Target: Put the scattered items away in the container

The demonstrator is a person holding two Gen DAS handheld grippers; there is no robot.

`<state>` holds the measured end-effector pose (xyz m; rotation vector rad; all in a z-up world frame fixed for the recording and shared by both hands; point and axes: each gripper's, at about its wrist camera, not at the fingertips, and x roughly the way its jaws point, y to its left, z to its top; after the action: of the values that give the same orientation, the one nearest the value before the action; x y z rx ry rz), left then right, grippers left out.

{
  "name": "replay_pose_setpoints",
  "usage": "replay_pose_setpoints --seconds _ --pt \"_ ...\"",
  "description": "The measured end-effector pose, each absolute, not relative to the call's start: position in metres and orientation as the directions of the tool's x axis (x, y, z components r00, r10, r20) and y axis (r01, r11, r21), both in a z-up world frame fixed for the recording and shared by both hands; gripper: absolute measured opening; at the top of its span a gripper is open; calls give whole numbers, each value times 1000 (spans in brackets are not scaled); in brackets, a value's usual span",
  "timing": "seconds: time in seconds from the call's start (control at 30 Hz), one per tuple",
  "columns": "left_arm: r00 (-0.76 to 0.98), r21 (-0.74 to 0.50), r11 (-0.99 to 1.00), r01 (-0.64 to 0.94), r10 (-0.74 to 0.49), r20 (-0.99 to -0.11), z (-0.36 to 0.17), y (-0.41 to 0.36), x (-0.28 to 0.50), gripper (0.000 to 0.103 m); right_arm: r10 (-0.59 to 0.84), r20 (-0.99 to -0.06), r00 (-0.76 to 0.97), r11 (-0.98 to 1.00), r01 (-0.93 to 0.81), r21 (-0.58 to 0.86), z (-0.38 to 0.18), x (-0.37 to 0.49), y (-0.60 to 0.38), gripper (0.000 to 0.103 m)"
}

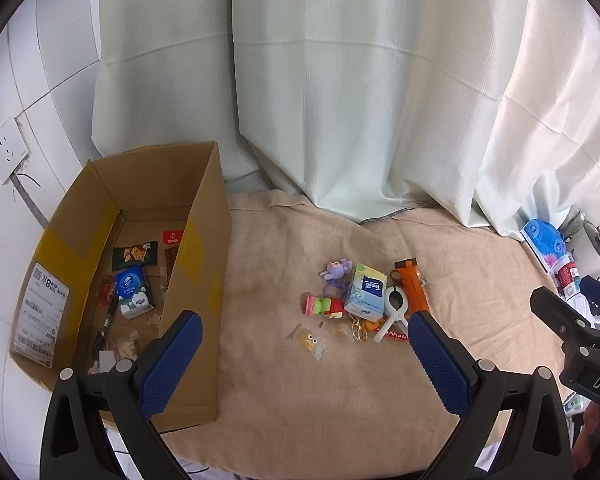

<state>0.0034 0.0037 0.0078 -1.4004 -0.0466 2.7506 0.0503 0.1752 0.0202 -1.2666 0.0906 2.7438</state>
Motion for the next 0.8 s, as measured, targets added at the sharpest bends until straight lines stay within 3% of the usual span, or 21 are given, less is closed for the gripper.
replay_pose_setpoints --seconds 0.8 --pt "-582 -46 -998 -44 63 -811 5 7 4 103 78 -764 -640 -992 -128 5 20 51 174 103"
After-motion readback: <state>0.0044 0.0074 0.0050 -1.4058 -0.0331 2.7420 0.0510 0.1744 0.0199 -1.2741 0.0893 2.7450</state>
